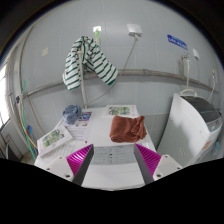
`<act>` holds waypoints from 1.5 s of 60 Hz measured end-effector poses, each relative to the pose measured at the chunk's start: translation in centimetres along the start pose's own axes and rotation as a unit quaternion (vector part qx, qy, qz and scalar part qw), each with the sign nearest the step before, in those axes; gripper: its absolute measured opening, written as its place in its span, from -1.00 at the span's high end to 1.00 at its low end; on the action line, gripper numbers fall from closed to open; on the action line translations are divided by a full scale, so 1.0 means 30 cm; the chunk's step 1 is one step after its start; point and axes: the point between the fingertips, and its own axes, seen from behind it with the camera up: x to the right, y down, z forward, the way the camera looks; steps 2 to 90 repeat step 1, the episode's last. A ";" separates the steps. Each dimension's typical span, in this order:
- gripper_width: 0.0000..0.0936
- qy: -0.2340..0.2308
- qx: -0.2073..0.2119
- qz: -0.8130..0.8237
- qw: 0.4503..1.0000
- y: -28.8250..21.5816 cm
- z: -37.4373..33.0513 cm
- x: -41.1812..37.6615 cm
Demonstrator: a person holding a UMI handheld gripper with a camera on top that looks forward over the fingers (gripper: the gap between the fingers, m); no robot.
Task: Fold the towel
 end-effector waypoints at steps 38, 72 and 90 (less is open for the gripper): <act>-0.81 0.000 0.000 0.000 1.000 0.002 -0.012 0.002; -0.81 0.000 0.000 0.000 1.000 0.002 -0.012 0.002; -0.81 0.000 0.000 0.000 1.000 0.002 -0.012 0.002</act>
